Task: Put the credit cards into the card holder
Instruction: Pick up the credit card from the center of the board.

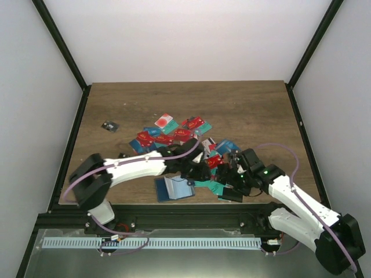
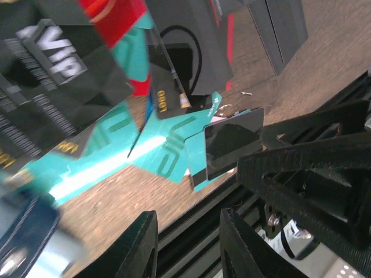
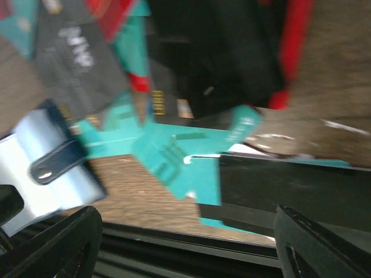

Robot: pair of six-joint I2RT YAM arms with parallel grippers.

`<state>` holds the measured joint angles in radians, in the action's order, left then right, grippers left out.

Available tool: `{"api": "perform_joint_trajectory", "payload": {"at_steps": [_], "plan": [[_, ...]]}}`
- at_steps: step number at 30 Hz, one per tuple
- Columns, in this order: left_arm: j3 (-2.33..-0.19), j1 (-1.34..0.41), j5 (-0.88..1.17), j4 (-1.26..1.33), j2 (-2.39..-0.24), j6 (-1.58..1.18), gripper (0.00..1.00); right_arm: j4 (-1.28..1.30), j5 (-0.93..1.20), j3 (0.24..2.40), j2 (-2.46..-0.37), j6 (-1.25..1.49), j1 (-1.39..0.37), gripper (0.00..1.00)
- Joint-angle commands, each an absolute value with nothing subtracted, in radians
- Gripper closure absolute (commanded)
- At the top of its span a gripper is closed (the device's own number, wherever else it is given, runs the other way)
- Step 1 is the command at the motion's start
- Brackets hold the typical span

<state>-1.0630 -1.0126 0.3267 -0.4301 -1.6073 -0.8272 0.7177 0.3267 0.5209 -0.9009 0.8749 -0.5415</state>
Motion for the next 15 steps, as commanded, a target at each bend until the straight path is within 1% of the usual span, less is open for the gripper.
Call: {"api": "perform_joint_trajectory", "payload": {"at_steps": [1, 4, 7, 11, 15], "plan": [[-1.184, -1.039, 0.411, -0.37, -1.773, -0.779, 0.69, 0.879, 0.198, 0.509, -0.88, 0.932, -0.498, 0.17], [-1.259, -1.048, 0.43, -0.369, -1.868, -0.776, 0.7, 0.89, 0.126, 0.518, -0.881, 0.964, -0.494, 0.18], [-1.291, -1.051, 0.444, -0.348, -1.918, -0.792, 0.7, 0.888, 0.103, 0.52, -0.912, 0.992, -0.483, 0.2], [-1.288, -1.052, 0.43, -0.356, -1.937, -0.808, 0.7, 0.869, 0.086, 0.514, -0.997, 1.028, -0.483, 0.23], [-1.255, -1.049, 0.404, -0.374, -1.912, -0.81, 0.7, 0.81, 0.15, 0.468, -1.132, 1.01, -0.483, 0.24]]}}
